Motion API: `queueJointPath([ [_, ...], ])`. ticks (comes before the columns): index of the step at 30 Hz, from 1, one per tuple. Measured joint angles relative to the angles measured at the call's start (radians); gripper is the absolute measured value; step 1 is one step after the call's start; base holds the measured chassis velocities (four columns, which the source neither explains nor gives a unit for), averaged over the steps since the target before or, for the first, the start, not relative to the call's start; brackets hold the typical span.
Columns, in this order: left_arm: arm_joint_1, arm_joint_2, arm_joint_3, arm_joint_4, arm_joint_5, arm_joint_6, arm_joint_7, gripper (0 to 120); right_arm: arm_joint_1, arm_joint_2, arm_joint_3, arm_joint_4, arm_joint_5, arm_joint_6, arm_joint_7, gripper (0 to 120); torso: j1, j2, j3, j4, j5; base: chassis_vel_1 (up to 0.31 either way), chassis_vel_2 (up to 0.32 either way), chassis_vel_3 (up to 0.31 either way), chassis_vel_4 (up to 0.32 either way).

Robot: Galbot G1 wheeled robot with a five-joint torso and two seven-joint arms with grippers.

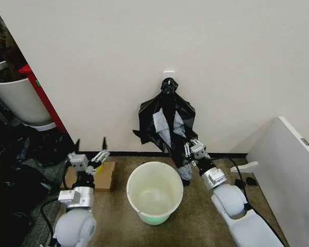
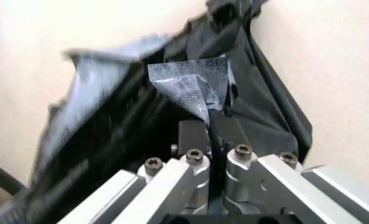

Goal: Place the garbage bag over the trash bin.

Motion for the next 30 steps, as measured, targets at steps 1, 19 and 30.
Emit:
queueJointPath([
  [1,0.000,0.000,0.000,0.000,0.000,0.000,0.000,100,0.000,0.000,0.000,0.000,0.000,0.000,0.000,0,0.000,0.000,0.000,0.0000,0.0000,0.000,0.000,0.000,0.000],
  [19,-0.393,-0.010,0.368,0.238,-0.208,0.075,0.007,99,-0.008,0.037,-0.022,0.029,0.072,0.033,-0.029,0,0.000,0.000,0.000,0.0003,0.0002,0.000,0.000,0.000,0.000],
  [30,-0.392,-0.009,0.374,0.242,-0.195,0.092,0.027,61,-0.010,0.038,-0.019,0.032,0.055,0.034,-0.030,0,0.000,0.000,0.000,0.0003,0.0001,0.000,0.000,0.000,0.000],
])
